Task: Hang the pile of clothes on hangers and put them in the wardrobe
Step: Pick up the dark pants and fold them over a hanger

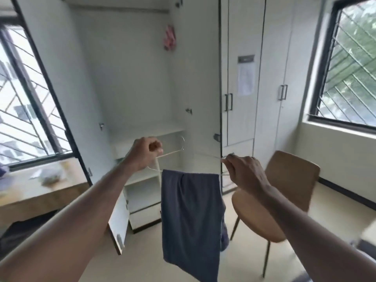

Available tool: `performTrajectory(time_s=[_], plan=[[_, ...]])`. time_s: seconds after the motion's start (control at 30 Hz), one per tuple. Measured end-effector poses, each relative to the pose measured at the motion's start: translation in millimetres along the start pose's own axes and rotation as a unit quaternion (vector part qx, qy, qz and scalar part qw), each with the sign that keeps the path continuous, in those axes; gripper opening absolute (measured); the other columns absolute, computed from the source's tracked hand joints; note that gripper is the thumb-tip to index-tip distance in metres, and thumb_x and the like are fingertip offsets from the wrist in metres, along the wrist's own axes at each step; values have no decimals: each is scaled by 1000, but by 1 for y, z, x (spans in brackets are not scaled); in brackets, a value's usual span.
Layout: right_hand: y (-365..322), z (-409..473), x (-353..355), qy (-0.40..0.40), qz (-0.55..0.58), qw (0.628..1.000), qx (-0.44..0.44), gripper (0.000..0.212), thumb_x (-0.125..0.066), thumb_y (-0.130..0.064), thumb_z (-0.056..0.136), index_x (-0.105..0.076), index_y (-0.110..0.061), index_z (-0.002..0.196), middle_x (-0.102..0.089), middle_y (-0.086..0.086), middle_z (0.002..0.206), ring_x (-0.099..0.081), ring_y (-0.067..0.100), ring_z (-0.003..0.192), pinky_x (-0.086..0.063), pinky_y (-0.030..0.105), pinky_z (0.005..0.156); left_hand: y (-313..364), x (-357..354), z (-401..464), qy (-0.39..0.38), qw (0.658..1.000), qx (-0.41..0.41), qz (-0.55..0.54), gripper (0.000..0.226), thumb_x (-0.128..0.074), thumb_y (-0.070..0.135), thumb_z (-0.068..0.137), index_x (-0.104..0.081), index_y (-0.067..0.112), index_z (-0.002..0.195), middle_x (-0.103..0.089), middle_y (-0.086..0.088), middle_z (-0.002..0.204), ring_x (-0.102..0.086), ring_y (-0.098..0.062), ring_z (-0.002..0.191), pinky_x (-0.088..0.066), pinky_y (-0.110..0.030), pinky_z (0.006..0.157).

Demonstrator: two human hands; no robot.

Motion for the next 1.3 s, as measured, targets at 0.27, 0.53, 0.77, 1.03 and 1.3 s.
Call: performTrajectory(time_s=[0.27, 0.53, 0.77, 1.03, 1.3], plan=[[-54, 152, -76, 82, 3, 997, -2, 33, -60, -29, 100, -59, -13, 72, -48, -3, 45, -51, 24, 34, -49, 31, 43, -83, 60, 103, -103, 989, -39, 102, 27, -77, 17, 86, -64, 32, 68, -66, 11, 69, -58, -1, 63, -40, -12, 60], [-64, 312, -108, 155, -22, 988, 13, 37, -68, -23, 97, -57, -9, 65, -35, -8, 46, -28, 13, 32, -20, 15, 47, -129, 83, 233, -76, 991, -45, 102, 26, -66, 25, 95, -68, 17, 70, -70, 1, 71, -65, -15, 70, -51, -29, 72], [-36, 451, -157, 186, -19, 982, 32, 38, -61, -29, 101, -60, -8, 69, -42, -1, 49, -39, 22, 40, -33, 27, 50, -156, 90, 357, -51, 989, -54, 130, 28, -61, 18, 95, -63, 26, 68, -69, 5, 78, -65, -11, 78, -41, -14, 66], [-8, 596, -226, 171, -6, 984, 40, 38, -55, -35, 103, -62, -8, 77, -58, 10, 57, -59, 33, 48, -54, 39, 49, -195, 120, 506, -8, 991, -37, 131, 29, -54, 19, 99, -70, 0, 83, -74, -5, 79, -71, -17, 77, -52, -24, 69], [0, 712, -296, 169, -35, 984, 47, 37, -52, -37, 105, -69, -6, 95, -72, 14, 80, -69, 34, 64, -59, 41, 56, -237, 153, 647, 27, 986, -54, 159, 29, -55, 24, 101, -67, 15, 76, -70, 1, 74, -67, -14, 72, -50, -24, 67]])
Point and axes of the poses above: each hand's wrist, its own z-axis towards the middle knuckle, its own x-axis out of the back of the hand, y = z × x, the point moved 10 cm from there along z, towards the middle knuckle
